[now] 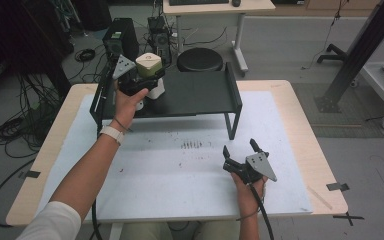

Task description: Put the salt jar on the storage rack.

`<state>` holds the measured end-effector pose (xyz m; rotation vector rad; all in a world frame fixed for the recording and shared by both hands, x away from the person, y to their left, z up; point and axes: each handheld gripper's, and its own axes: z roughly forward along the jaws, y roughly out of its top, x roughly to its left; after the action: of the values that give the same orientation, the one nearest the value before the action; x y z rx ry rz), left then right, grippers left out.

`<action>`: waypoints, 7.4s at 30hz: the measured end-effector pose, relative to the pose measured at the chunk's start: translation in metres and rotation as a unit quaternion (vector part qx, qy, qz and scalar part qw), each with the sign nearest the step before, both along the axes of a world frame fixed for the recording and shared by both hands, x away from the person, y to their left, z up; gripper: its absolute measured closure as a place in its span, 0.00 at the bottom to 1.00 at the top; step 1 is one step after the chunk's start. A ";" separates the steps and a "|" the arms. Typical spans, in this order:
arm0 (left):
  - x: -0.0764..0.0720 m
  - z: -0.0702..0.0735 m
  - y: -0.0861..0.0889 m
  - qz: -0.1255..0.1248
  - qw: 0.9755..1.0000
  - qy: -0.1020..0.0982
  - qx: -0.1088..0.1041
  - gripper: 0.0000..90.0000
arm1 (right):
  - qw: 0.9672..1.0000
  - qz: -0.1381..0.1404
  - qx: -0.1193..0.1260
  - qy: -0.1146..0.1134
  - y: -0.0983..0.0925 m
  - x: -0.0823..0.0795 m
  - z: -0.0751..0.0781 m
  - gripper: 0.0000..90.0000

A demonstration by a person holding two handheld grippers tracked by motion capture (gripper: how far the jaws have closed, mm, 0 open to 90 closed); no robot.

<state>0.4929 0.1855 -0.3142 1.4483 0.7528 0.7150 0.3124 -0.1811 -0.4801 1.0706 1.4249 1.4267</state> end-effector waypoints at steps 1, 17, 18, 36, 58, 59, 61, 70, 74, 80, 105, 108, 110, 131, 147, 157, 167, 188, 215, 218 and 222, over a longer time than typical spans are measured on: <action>0.000 0.000 0.000 0.000 1.000 0.000 0.000 0.32 | 1.000 0.000 0.000 0.000 0.000 0.000 0.000 0.06; 0.000 0.000 0.000 0.000 1.000 0.000 0.000 0.32 | 1.000 0.000 0.000 0.000 0.000 0.000 0.000 0.06; 0.000 0.000 0.000 0.000 1.000 0.000 0.000 0.32 | 1.000 0.000 0.000 0.000 0.000 0.000 0.000 0.06; 0.000 0.000 0.000 0.000 1.000 0.000 0.000 0.32 | 1.000 0.000 0.001 0.000 0.000 0.000 0.000 0.06; 0.000 0.000 0.001 0.001 1.000 0.001 -0.004 0.30 | 1.000 0.001 0.001 0.000 0.000 0.000 0.000 0.06; 0.000 0.001 0.001 0.003 1.000 0.002 -0.005 0.27 | 1.000 0.000 0.001 0.000 0.000 0.000 0.000 0.06; 0.000 0.001 0.001 -0.001 1.000 0.007 -0.012 0.23 | 1.000 0.001 0.001 0.000 0.000 0.000 0.000 0.06; -0.007 0.006 0.002 0.012 1.000 0.008 0.001 0.04 | 1.000 0.000 0.000 0.000 0.000 0.000 0.000 0.06; -0.010 0.012 0.003 0.015 1.000 -0.001 -0.002 0.03 | 1.000 0.000 0.000 0.001 0.000 0.000 0.000 0.06; -0.014 0.017 0.005 0.019 1.000 -0.002 -0.004 0.01 | 1.000 0.000 0.000 0.001 0.000 0.000 0.000 0.06; -0.064 0.052 0.012 0.030 0.999 -0.039 0.009 0.00 | 1.000 -0.001 -0.002 0.001 0.000 0.000 0.000 0.06; -0.074 0.057 0.015 0.029 0.999 -0.044 0.005 0.00 | 1.000 -0.001 -0.002 0.001 0.000 0.000 0.000 0.06; -0.081 0.059 0.017 0.028 0.999 -0.047 0.003 0.00 | 1.000 -0.001 -0.002 0.000 0.000 0.000 0.000 0.06; -0.130 0.061 0.036 0.024 0.998 -0.047 -0.024 0.00 | 1.000 -0.001 -0.002 0.000 0.000 0.000 0.000 0.06; -0.151 0.056 0.056 0.024 0.998 -0.050 -0.033 0.00 | 1.000 -0.001 -0.002 0.001 0.001 0.000 0.000 0.06; -0.166 0.048 0.071 0.036 0.997 -0.060 -0.042 0.00 | 1.000 0.000 0.000 0.002 0.000 0.000 0.000 0.04; -0.183 0.027 0.088 0.051 0.996 -0.069 -0.033 0.00 | 1.000 0.000 -0.001 -0.002 0.000 0.000 0.000 0.04; -0.207 -0.046 0.126 0.102 0.994 -0.041 -0.017 0.00 | 1.000 -0.001 -0.004 -0.002 0.001 0.000 0.000 0.04; -0.197 -0.123 0.131 0.153 0.988 0.015 0.022 0.00 | 1.000 -0.002 -0.007 -0.003 0.001 0.000 0.000 0.05; -0.196 -0.127 0.130 0.158 0.987 0.017 0.021 0.00 | 1.000 -0.002 -0.007 -0.004 0.001 -0.001 0.000 0.05; -0.196 -0.132 0.131 0.157 0.987 0.020 0.018 0.00 | 1.000 -0.002 -0.007 -0.004 0.001 -0.001 0.000 0.05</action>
<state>0.2973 0.3161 -0.4460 1.3932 1.0184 0.9455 0.3118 -0.1799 -0.4801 1.0569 1.4254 1.4143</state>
